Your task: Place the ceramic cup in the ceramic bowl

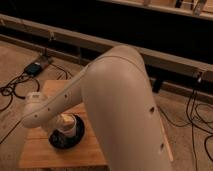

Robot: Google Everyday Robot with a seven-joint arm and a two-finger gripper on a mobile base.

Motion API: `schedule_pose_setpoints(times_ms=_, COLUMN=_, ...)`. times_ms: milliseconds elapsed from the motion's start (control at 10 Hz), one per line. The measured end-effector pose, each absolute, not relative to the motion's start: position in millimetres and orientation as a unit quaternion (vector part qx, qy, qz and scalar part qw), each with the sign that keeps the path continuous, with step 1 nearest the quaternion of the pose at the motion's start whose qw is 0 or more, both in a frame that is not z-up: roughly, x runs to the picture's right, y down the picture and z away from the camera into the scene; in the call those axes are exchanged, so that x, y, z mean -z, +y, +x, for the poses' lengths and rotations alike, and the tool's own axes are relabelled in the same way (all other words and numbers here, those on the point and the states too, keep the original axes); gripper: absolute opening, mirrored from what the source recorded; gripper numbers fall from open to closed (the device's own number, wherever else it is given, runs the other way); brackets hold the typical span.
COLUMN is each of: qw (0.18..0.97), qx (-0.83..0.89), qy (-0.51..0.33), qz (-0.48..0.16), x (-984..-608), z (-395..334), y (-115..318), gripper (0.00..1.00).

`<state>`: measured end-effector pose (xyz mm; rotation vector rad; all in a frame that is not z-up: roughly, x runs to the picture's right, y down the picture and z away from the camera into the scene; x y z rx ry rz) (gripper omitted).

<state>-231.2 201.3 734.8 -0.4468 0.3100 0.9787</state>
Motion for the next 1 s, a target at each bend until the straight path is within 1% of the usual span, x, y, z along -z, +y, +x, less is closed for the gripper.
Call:
schedule_pose_setpoints(times_ms=300, qw=0.832, qx=-0.501, qy=0.117, qz=-0.208, x=-714.5, z=-223.5, y=174.3, gripper=0.8)
schedule_pose_setpoints(times_ms=600, qw=0.81, qx=-0.544, qy=0.102, qz=-0.193, x=-700.1, z=-196.1, y=149.1, gripper=0.8)
schedule_pose_setpoints(times_ms=1000, qw=0.792, qx=-0.57, qy=0.1, qz=-0.193, x=-696.1, z=-174.3, y=141.8, gripper=0.8)
